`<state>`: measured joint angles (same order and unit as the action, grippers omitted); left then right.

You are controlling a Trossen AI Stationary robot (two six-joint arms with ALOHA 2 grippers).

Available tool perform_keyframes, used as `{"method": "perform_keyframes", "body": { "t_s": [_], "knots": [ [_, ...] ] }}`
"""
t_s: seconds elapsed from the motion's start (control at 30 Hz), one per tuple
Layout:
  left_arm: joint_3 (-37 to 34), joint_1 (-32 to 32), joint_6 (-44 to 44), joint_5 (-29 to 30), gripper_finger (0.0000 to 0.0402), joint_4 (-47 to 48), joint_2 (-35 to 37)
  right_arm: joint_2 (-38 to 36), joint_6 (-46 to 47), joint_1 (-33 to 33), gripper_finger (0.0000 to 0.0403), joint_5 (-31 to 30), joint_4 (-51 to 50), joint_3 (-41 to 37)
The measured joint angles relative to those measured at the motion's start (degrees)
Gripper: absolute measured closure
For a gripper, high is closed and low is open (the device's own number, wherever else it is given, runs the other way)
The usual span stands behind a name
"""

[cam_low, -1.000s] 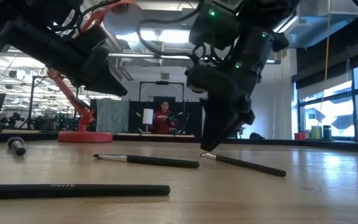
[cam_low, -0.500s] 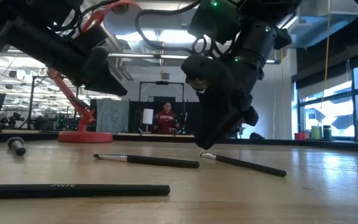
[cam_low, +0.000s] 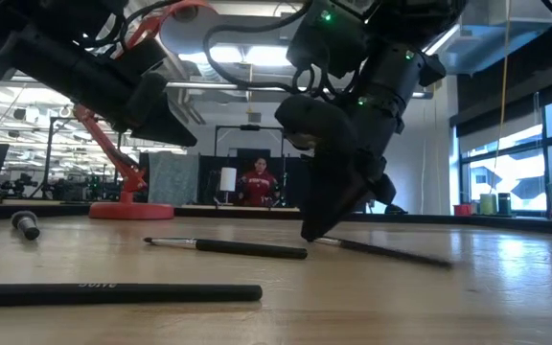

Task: Sort items
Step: Adjust the eyeshadow brush into the brush organizer

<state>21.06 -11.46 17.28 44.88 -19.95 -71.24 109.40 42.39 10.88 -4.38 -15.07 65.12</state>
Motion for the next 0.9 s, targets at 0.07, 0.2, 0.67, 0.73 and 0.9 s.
{"method": "perform_keyframes", "body": {
  "t_s": [0.07,0.2,0.67,0.73,0.9],
  "knots": [
    [0.0,0.0,0.0,0.0,0.0316,0.0,0.0,0.0,-0.6,0.1,0.0394,1.0,0.4,0.0],
    [0.0,0.0,0.0,0.0,0.0316,0.0,0.0,-0.4,-2.6,0.2,0.0397,0.5,0.4,-0.1],
    [0.0,0.0,0.0,-1.2,0.0316,0.2,0.0,-26.4,-4.0,16.5,0.0401,-21.5,-17.0,-0.2],
    [0.0,0.0,0.2,-1.3,0.0316,0.2,0.0,-31.0,-3.1,22.4,0.0401,-27.6,-20.7,-0.2],
    [0.0,0.0,0.4,-0.6,0.0316,0.2,0.0,-37.9,2.5,37.7,0.0402,-44.2,-29.5,-0.2]
  ]
}}
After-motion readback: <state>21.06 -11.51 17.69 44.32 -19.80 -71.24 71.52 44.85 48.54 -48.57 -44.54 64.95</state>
